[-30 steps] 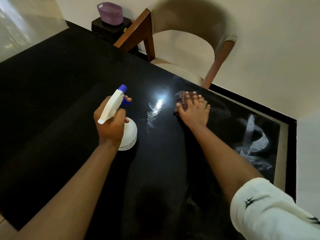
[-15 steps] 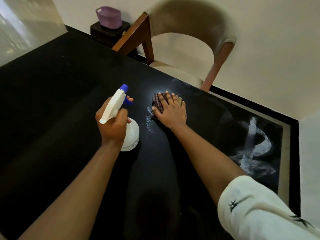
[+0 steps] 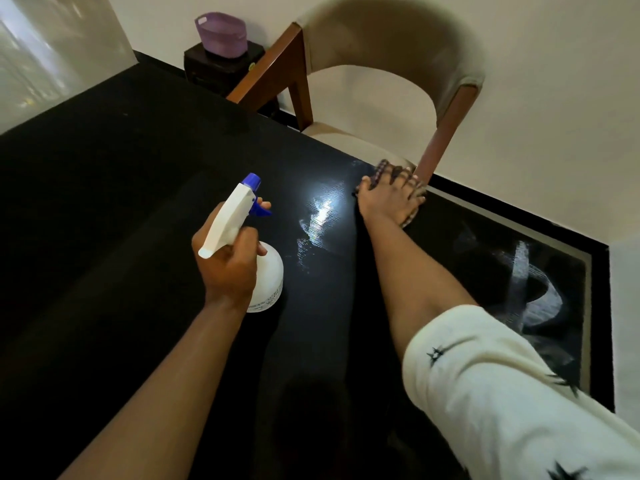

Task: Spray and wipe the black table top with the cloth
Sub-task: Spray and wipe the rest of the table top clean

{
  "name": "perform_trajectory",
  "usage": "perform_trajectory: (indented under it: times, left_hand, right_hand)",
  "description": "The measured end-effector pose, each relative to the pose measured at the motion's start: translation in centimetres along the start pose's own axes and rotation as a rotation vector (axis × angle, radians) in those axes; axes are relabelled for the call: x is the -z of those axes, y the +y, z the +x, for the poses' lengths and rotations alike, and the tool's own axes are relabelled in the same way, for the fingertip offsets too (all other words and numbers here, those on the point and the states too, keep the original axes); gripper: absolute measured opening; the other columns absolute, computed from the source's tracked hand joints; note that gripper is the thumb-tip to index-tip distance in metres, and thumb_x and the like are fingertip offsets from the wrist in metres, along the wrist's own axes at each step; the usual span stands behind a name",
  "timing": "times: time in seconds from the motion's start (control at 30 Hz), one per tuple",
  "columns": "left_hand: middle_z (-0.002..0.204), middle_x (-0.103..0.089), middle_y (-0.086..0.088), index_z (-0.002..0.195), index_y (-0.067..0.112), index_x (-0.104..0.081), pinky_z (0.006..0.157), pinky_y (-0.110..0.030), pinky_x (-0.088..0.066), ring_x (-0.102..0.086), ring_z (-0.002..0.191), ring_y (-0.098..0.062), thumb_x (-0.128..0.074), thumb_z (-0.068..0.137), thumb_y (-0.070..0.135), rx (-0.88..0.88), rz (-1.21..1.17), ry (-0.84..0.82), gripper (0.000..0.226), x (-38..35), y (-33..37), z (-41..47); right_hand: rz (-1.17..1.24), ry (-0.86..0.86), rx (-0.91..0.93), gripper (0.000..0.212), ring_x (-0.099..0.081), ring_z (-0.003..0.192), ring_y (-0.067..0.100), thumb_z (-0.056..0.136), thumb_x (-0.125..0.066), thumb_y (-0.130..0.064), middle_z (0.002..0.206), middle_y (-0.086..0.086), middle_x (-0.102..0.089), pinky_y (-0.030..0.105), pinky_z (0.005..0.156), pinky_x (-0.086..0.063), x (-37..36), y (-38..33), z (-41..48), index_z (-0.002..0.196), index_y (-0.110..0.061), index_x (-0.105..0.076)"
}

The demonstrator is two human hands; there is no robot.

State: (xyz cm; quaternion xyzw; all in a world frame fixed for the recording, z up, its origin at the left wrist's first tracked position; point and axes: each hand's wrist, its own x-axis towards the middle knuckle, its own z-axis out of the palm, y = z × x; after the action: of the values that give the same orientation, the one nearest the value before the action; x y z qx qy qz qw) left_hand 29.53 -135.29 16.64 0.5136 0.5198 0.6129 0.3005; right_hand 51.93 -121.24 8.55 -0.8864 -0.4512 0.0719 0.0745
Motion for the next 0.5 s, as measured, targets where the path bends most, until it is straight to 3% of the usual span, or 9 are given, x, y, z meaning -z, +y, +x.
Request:
perform_trajectory:
  times: [0.23, 0.37, 0.5]
  left_hand:
    - [0.080, -0.056, 0.000, 0.098, 0.042, -0.049, 0.056, -0.008, -0.048, -0.063, 0.064, 0.001, -0.049, 0.076, 0.012, 0.037, 0.019, 0.012, 0.037, 0.0, -0.3, -0.3]
    - [0.078, -0.058, 0.000, 0.100, 0.039, -0.049, 0.057, -0.007, -0.048, -0.064, 0.067, 0.001, -0.049, 0.076, 0.013, 0.048, 0.016, 0.008, 0.036, 0.1, -0.2, -0.3]
    - [0.085, -0.058, -0.011, 0.097, 0.040, -0.051, 0.053, -0.008, -0.046, -0.062, 0.060, 0.000, -0.048, 0.075, 0.005, 0.009, -0.005, 0.004, 0.041, 0.1, -0.1, -0.1]
  right_hand:
    - [-0.016, -0.054, 0.342, 0.068, -0.015, 0.144, 0.034, 0.094, -0.026, -0.061, 0.157, 0.011, -0.020, 0.057, 0.113, -0.011, -0.2, -2.8, 0.6, 0.151, -0.025, -0.021]
    - [0.003, 0.013, 0.248, 0.069, -0.019, 0.143, 0.035, 0.093, -0.027, -0.062, 0.155, 0.010, -0.025, 0.056, 0.113, -0.014, 0.5, 1.7, 1.1, 0.150, -0.025, -0.024]
    - [0.010, 0.019, 0.152, 0.066, -0.016, 0.144, 0.034, 0.093, -0.029, -0.061, 0.157, 0.010, -0.023, 0.056, 0.113, -0.013, 0.8, 4.6, 1.5, 0.150, -0.027, -0.025]
